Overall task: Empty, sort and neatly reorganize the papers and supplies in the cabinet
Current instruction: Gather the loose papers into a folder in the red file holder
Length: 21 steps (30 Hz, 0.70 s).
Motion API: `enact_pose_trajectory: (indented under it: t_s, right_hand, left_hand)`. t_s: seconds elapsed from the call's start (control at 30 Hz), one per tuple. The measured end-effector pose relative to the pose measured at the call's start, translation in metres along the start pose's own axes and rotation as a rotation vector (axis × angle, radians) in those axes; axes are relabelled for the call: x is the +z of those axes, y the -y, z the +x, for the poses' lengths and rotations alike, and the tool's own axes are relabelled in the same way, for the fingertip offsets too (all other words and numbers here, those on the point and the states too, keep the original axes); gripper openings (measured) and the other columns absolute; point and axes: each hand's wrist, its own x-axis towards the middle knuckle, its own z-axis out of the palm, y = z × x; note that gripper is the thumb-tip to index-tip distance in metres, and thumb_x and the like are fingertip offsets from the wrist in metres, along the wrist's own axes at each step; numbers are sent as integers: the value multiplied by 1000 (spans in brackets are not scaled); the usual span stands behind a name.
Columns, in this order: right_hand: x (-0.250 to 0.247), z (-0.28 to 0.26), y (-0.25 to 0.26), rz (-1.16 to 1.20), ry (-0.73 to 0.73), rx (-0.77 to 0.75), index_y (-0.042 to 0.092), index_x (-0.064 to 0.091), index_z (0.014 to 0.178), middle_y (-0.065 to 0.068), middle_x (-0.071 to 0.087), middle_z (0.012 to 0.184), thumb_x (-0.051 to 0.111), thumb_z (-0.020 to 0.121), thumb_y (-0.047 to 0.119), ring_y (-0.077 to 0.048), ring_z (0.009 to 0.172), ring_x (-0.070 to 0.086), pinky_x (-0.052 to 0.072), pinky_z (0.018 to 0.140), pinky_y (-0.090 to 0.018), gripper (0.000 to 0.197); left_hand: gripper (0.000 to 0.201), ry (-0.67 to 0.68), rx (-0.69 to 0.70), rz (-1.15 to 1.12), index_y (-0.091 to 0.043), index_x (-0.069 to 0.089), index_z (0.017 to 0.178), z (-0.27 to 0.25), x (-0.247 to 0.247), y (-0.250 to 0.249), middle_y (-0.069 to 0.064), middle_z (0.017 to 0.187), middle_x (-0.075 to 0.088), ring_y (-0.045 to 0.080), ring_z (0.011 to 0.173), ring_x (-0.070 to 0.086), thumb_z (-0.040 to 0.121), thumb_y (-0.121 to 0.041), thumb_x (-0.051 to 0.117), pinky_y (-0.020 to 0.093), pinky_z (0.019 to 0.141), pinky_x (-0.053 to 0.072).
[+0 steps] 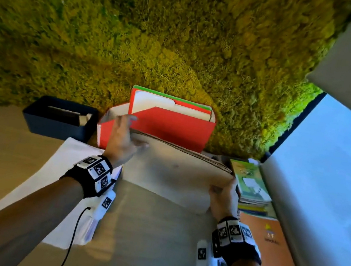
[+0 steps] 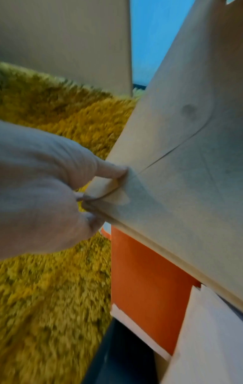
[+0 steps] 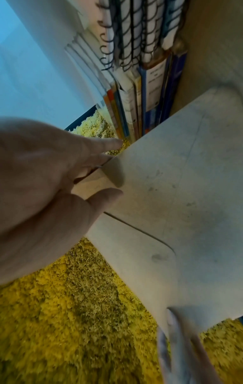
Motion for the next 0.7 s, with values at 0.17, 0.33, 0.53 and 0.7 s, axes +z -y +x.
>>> enact_pose_trajectory:
  t_s: [0.17,0.33,0.53,0.7]
  right_hand:
    - [-1,3,4,19,106,-69,-3,27,132,-26,54,126,54,90,3,-38,114,55,42,87,-34,50]
    - [-4,-3,11,-74,24,-229,5,20,145,-25,61,113,46,92,3,-41,99,60,47,79,-40,58]
    - [-21,18,34,-156,-79,-298,-4,34,132,-30,59,103,50,86,-1,-46,93,59,49,74,-48,48]
    - [-46,32,88,-384,-271,-524,2,19,147,-22,33,142,71,78,18,-40,133,32,30,110,-52,88]
  left_hand:
    - [65,161,-376,-431,-1,60,112,-2,-6,20,15,114,69,32,110,64,60,-20,94,43,95,52]
    - [40,110,-290,-488,-4,50,125,-22,7,10,22,120,61,26,109,58,89,1,66,48,101,46]
    - [45,35,-155,-530,2,50,118,-21,-1,-21,25,104,58,28,97,57,88,-29,65,53,91,47]
    - [23,70,0,-567,0,51,118,5,-28,-54,9,106,61,8,94,59,98,-11,57,23,80,49]
